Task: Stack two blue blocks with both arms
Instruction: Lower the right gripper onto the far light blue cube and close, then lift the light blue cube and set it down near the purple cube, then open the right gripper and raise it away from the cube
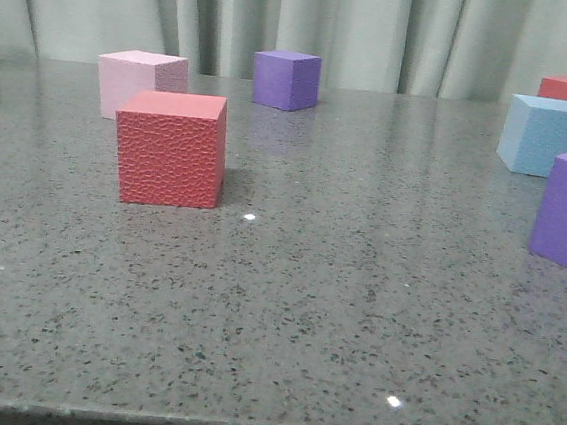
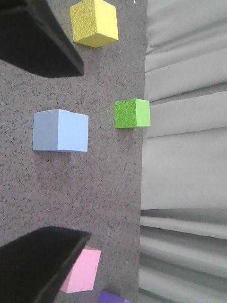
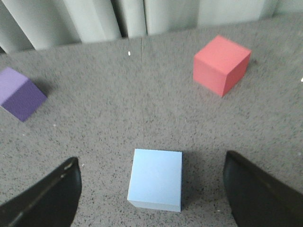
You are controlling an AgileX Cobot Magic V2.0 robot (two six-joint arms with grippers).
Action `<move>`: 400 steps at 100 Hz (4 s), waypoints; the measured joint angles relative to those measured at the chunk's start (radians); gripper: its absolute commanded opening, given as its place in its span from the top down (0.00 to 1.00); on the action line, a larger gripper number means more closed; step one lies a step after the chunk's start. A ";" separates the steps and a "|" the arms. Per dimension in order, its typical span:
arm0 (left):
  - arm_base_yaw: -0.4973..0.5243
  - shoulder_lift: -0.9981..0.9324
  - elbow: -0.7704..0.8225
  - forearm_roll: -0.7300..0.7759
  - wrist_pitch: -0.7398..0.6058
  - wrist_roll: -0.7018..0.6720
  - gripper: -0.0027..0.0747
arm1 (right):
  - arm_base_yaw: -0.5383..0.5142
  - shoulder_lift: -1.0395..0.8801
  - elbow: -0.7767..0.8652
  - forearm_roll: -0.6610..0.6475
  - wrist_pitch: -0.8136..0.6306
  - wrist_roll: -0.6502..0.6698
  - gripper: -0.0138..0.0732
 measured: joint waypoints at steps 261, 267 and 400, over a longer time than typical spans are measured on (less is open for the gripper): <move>0.000 0.000 0.000 0.000 0.000 0.000 0.17 | 0.416 0.578 -0.579 0.140 0.326 0.206 0.35; 0.000 0.000 0.000 0.000 0.000 0.000 0.17 | 0.420 0.592 -0.579 0.148 0.306 0.224 0.35; 0.000 0.024 -0.012 0.002 0.004 0.000 0.17 | 0.420 0.600 -0.579 0.154 0.297 0.212 0.15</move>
